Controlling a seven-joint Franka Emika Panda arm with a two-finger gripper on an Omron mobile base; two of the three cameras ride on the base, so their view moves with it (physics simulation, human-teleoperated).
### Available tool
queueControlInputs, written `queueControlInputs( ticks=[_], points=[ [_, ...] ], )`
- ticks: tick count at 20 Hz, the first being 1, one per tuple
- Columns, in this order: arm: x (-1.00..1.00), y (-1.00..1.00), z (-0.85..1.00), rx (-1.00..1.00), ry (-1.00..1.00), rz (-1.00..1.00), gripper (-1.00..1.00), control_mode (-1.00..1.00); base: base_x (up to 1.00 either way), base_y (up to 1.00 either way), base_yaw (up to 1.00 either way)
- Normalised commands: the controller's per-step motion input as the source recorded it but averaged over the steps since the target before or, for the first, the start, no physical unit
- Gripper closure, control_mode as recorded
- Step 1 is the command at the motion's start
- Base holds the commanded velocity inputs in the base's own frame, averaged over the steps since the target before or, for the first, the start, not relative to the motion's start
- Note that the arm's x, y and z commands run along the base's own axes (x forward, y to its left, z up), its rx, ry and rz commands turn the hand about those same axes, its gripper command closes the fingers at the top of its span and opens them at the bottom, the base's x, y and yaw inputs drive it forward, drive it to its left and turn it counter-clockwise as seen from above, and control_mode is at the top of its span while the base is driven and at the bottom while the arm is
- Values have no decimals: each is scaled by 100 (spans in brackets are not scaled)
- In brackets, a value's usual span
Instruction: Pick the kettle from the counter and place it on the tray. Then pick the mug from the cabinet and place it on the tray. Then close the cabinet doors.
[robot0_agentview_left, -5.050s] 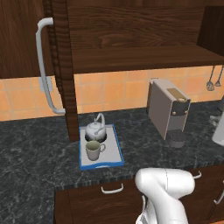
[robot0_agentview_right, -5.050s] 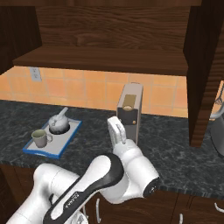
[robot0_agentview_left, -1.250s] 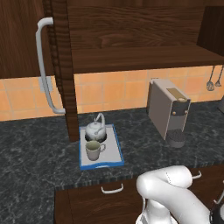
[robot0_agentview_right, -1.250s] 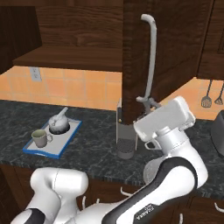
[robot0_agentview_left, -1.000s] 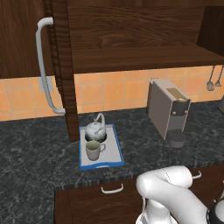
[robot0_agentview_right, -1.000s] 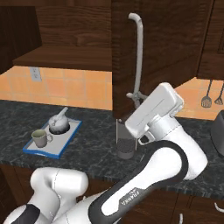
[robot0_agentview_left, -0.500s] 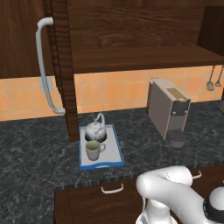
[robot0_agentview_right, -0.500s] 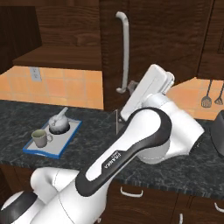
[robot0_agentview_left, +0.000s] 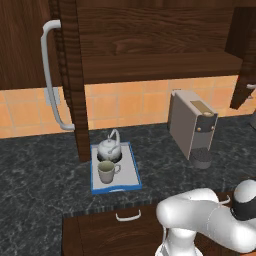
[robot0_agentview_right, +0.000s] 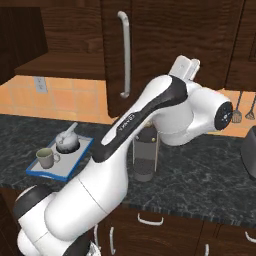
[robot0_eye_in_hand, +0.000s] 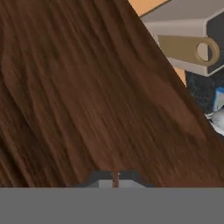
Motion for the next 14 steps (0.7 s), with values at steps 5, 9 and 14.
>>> queueControlInputs(
  ticks=[5, 9, 14],
  points=[
    [86, 12, -24, -13, 18, -29, 100, -100, 0, 0, 0],
    [82, 50, -74, 0, 0, -23, 100, -100, 0, 0, 0],
    [84, 56, -59, 0, 0, -17, 100, -100, 0, 0, 0]
  ],
)
